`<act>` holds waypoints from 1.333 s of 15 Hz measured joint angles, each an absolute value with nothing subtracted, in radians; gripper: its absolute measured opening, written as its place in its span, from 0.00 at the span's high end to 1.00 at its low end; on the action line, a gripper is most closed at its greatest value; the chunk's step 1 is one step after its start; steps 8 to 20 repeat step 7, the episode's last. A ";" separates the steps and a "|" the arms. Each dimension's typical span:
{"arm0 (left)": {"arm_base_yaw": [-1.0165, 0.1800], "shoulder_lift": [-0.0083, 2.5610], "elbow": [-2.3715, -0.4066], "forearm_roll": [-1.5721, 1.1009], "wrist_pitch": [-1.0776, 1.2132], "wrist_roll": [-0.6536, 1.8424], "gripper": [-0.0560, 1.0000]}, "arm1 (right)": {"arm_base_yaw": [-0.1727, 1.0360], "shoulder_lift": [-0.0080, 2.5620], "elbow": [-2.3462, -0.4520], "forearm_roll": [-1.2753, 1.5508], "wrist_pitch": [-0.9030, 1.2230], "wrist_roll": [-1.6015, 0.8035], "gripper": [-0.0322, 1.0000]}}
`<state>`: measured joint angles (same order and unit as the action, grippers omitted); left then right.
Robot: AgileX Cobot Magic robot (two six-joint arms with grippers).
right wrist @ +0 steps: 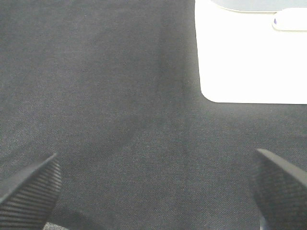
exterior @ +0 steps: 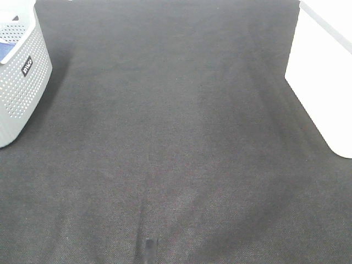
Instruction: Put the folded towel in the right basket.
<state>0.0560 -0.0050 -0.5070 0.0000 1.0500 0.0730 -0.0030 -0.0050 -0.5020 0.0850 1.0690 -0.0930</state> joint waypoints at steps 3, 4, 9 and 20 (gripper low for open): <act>0.056 -0.005 -0.507 0.000 1.050 0.073 0.05 | -0.003 -0.005 -0.502 0.085 1.069 -0.093 0.02; 0.056 -0.005 -0.507 0.000 1.050 0.073 0.05 | -0.003 -0.005 -0.502 0.086 1.069 -0.093 0.02; 0.056 -0.005 -0.507 0.000 1.050 0.073 0.05 | -0.003 -0.005 -0.502 0.087 1.069 -0.093 0.02; 0.056 -0.005 -0.507 0.000 1.050 0.073 0.05 | -0.003 -0.005 -0.502 0.087 1.069 -0.093 0.02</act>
